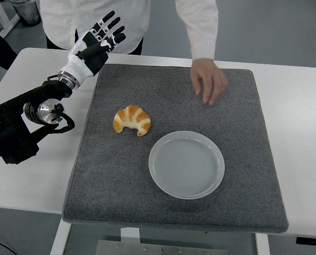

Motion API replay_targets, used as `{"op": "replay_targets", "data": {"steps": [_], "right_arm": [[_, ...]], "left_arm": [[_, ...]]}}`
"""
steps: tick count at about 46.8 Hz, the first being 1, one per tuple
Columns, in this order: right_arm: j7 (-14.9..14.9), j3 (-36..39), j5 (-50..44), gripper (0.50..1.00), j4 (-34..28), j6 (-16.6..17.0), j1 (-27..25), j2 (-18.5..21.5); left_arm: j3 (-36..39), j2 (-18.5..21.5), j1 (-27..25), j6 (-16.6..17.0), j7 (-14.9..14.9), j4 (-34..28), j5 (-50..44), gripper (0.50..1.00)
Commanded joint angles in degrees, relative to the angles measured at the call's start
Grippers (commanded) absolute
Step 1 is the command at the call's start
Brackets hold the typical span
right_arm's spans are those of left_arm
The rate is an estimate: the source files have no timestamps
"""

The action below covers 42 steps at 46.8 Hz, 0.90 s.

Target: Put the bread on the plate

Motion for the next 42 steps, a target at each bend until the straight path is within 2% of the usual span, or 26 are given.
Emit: {"op": "replay_targets", "data": {"steps": [1, 11, 19, 27, 35, 42], "right_arm": [[0.0, 0.0, 0.0, 0.952, 0.0, 0.0, 0.0, 0.0], [-0.1, 0.0, 0.0, 0.952, 0.0, 0.0, 0.0, 0.0], [0.0, 0.1, 0.0, 0.952, 0.0, 0.1, 0.0, 0.0], [0.0, 0.0, 0.0, 0.952, 0.0, 0.0, 0.0, 0.0], [0.0, 0.0, 0.0, 0.952, 0.0, 0.0, 0.0, 0.0], [0.0, 0.0, 0.0, 0.952, 0.0, 0.0, 0.0, 0.0]], "left_arm": [[0.1, 0.2, -0.2, 0.0, 0.1, 0.0, 0.0, 0.994], [0.5, 2.9, -2.3, 0.5, 0.3, -1.4, 0.0, 0.994], [1.5, 7.3, -5.9, 2.0, 0.7, -6.7, 0.1, 0.992], [14.1, 11.5, -17.4, 5.4, 1.1, -9.5, 0.0, 0.992], [28.0, 13.2, -28.9, 7.6, 5.6, -11.4, -0.4, 0.992], [37.1, 15.5, -36.7, 10.0, 8.3, -16.9, -0.4, 0.99]]}}
